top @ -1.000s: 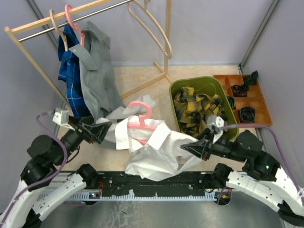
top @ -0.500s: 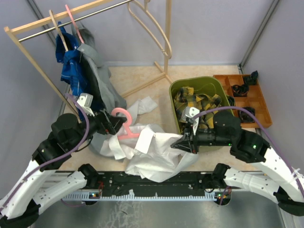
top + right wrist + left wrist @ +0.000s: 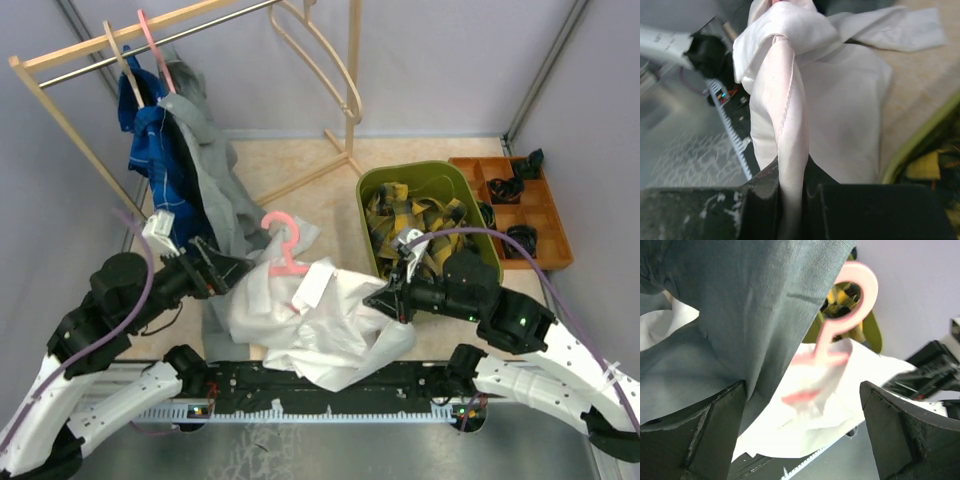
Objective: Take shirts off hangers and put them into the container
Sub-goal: Remove the shirt from the hanger.
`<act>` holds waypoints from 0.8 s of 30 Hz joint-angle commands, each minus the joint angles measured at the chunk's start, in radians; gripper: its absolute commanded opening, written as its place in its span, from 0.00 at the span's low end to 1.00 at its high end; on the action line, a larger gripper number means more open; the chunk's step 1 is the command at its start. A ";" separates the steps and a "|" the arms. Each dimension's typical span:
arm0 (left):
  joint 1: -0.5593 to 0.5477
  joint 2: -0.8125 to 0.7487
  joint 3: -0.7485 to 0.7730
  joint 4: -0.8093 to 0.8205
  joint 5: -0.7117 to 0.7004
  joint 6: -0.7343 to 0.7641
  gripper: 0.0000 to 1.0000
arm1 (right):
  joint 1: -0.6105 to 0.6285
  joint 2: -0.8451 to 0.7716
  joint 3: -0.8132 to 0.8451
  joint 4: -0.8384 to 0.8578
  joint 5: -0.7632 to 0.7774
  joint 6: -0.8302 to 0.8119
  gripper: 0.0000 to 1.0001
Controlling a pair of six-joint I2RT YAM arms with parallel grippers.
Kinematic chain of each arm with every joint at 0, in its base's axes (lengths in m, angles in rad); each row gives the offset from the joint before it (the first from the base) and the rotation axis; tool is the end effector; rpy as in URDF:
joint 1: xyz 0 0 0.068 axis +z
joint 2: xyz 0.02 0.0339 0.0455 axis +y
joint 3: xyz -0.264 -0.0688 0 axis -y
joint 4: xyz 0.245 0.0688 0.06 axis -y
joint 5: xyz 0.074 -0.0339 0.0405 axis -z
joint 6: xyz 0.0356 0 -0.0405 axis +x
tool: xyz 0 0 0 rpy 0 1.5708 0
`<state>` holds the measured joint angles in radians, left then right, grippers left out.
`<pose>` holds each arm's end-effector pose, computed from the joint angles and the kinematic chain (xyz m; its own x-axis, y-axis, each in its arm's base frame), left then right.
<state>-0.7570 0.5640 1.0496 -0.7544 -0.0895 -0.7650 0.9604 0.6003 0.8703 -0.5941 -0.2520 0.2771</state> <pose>0.0684 -0.0602 0.3930 -0.5696 -0.4108 -0.7119 0.3145 0.6913 -0.6505 0.0644 0.1076 0.3513 -0.4297 -0.1521 -0.8901 -0.8436 0.4190 0.3357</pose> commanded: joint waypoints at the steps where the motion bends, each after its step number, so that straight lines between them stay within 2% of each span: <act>1: -0.001 -0.105 -0.005 -0.012 -0.041 -0.030 0.99 | 0.000 -0.074 0.014 0.116 0.355 0.183 0.00; 4: -0.002 -0.130 -0.024 0.109 0.037 0.041 0.99 | 0.000 -0.100 0.021 0.099 0.325 0.214 0.00; 7: -0.002 -0.059 0.025 0.136 0.131 0.078 0.98 | 0.001 -0.111 0.080 0.099 0.184 0.184 0.00; 9: -0.002 -0.012 0.076 0.113 0.146 0.080 0.93 | 0.000 -0.116 0.145 0.075 0.081 0.147 0.00; 11: -0.002 0.030 0.121 0.098 0.161 0.087 0.86 | 0.000 -0.117 0.226 -0.004 0.081 0.132 0.00; 13: -0.002 0.033 0.149 0.083 0.123 0.091 0.79 | 0.001 -0.105 0.318 -0.129 0.081 0.100 0.00; 18: -0.002 0.009 0.131 0.063 -0.030 0.121 0.52 | 0.000 -0.069 0.483 -0.372 0.034 0.038 0.00; 22: -0.002 0.112 0.155 -0.072 -0.073 0.139 0.43 | 0.001 -0.094 0.538 -0.442 0.100 0.023 0.00; 24: -0.002 0.172 0.166 -0.130 -0.103 0.137 0.49 | 0.000 -0.119 0.552 -0.454 0.105 0.017 0.00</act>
<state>-0.7574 0.6266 1.1919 -0.7467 -0.1127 -0.6540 0.9596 0.5106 1.3716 -0.9936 -0.1589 0.3302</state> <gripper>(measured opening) 0.446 0.080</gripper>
